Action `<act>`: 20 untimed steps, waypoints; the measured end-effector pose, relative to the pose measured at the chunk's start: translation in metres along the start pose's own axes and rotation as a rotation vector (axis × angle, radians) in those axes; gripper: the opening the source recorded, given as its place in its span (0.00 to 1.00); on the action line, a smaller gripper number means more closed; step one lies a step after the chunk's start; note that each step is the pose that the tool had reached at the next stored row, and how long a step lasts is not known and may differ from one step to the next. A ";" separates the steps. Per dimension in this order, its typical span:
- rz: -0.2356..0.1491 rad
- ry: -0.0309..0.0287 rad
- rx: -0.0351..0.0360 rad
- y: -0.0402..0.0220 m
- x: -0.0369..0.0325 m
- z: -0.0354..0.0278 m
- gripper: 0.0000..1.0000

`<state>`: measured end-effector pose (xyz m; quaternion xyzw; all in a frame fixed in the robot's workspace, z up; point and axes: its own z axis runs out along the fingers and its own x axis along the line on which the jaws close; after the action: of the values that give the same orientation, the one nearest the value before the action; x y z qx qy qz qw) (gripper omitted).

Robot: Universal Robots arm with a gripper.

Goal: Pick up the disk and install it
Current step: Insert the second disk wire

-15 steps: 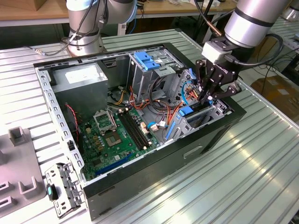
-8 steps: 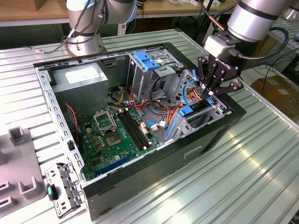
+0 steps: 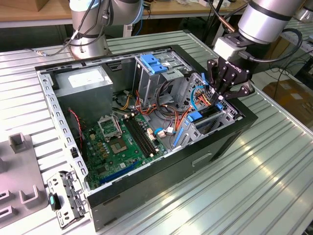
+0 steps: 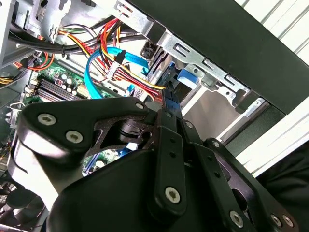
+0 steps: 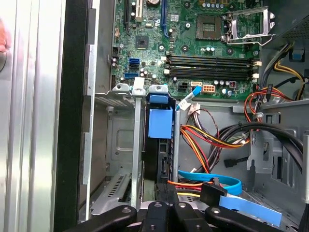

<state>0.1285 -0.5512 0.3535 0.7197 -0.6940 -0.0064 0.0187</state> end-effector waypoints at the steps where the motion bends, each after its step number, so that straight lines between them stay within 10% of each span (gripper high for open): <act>1: 0.000 0.0000 0.0000 0.0000 0.0000 0.0000 0.11; 16: 0.000 -0.0020 0.0001 0.0154 -0.0005 -0.0008 0.11; 20: 0.000 -0.0029 0.0001 0.0165 -0.0004 -0.0266 0.11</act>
<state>0.1129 -0.5509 0.3806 0.7197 -0.6940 -0.0074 0.0177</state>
